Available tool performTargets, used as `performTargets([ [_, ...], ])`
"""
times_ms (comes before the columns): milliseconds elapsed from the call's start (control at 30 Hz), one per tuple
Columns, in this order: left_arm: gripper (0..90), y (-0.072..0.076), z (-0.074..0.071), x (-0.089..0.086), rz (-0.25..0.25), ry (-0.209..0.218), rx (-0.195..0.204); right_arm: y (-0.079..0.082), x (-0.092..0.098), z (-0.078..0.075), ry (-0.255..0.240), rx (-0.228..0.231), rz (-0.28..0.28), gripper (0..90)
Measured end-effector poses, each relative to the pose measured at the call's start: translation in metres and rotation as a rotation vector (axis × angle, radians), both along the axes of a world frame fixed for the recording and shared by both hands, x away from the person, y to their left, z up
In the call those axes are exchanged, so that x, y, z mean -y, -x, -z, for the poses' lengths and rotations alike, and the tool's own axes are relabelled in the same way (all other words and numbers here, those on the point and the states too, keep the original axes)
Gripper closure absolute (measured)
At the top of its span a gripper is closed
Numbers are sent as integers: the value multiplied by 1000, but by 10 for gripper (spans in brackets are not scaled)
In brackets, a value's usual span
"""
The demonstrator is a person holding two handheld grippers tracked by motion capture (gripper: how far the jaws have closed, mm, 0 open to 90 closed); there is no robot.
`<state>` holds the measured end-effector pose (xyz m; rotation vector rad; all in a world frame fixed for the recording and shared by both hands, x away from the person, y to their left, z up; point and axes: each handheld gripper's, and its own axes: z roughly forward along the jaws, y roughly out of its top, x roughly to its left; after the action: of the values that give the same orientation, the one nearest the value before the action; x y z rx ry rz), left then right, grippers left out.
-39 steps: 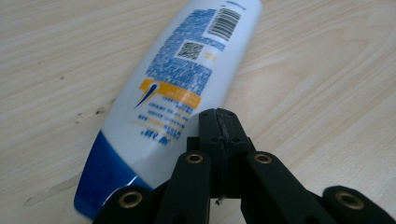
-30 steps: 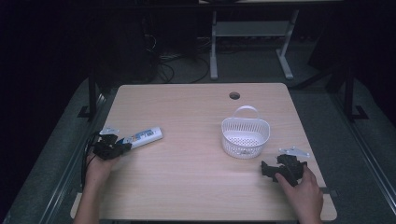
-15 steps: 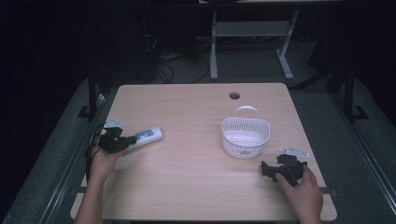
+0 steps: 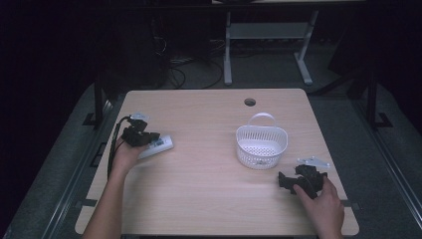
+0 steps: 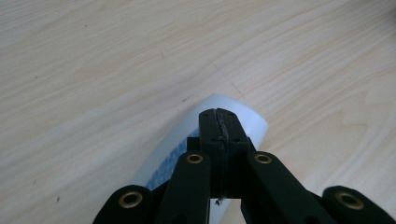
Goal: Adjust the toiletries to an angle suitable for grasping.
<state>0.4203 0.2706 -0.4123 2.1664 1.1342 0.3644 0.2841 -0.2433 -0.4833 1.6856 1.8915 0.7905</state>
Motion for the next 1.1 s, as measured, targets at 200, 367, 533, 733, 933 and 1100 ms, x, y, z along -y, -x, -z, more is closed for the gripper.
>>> performTargets([
  [200,900,-21,8,7,-14,0,-13,0,0,0,0,0,0,0],
  [367,900,-37,16,6,-35,-23,-47,0,0,0,0,0,0,0],
  [533,900,-46,25,5,-47,-42,-83,0,0,0,0,0,0,0],
  [733,900,-45,27,5,-40,-42,-104,0,0,0,0,0,0,0],
  [933,900,-39,24,10,-9,-42,-107,0,0,0,0,0,0,0],
  [1100,900,-32,28,13,11,-42,-120,0,0,0,0,0,0,0],
])
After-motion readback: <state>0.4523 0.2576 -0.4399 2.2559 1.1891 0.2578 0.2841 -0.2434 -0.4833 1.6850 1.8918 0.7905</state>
